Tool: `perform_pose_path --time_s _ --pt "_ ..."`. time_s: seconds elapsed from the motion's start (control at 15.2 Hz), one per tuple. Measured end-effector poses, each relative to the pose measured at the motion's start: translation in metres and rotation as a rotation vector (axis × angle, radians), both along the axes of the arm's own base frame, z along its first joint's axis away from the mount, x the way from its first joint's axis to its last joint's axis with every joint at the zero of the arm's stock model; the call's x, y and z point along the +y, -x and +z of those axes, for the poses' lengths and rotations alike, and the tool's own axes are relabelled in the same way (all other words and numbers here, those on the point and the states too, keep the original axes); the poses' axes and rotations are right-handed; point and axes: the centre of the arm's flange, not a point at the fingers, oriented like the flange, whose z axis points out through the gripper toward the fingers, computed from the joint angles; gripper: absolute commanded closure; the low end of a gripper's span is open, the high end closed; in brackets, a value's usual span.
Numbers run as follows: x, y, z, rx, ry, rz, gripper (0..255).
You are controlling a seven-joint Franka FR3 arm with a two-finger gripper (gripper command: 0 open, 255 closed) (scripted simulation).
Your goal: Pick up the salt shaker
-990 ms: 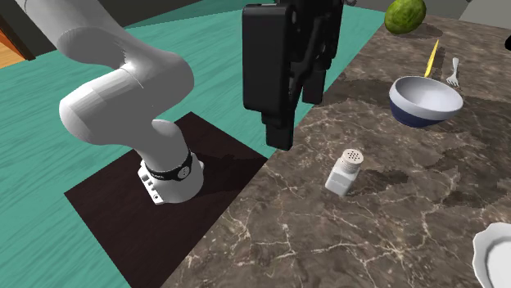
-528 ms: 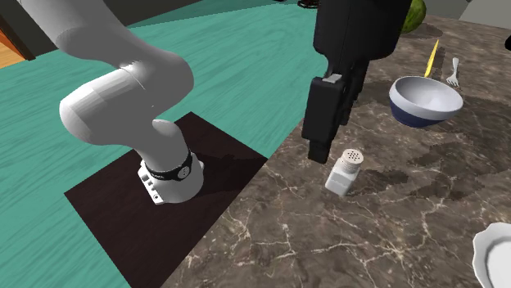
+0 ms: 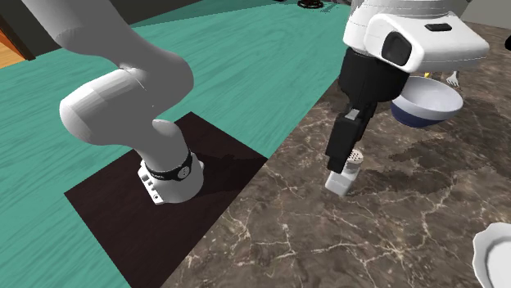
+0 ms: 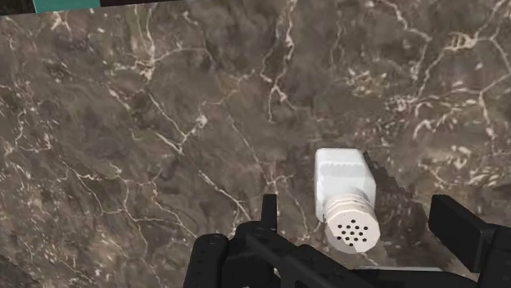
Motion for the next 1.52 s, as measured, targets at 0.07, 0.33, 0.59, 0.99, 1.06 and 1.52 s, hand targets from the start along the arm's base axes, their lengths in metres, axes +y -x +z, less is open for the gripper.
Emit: perform_pose_path --time_s 0.07,0.33,0.59,0.99,1.06,1.52 --pt "0.001 0.000 -0.006 0.000 0.000 -0.001 0" --pt "0.001 0.000 -0.029 0.001 -0.001 -0.002 0" --pt "0.001 0.000 -0.035 0.000 -0.001 -0.002 255" --pt "0.002 0.000 -0.035 -0.001 -0.002 -0.001 255" --pt "0.002 0.000 -0.035 -0.001 -0.002 -0.001 255" --pt "0.002 0.000 -0.008 0.000 -0.001 -0.002 255"
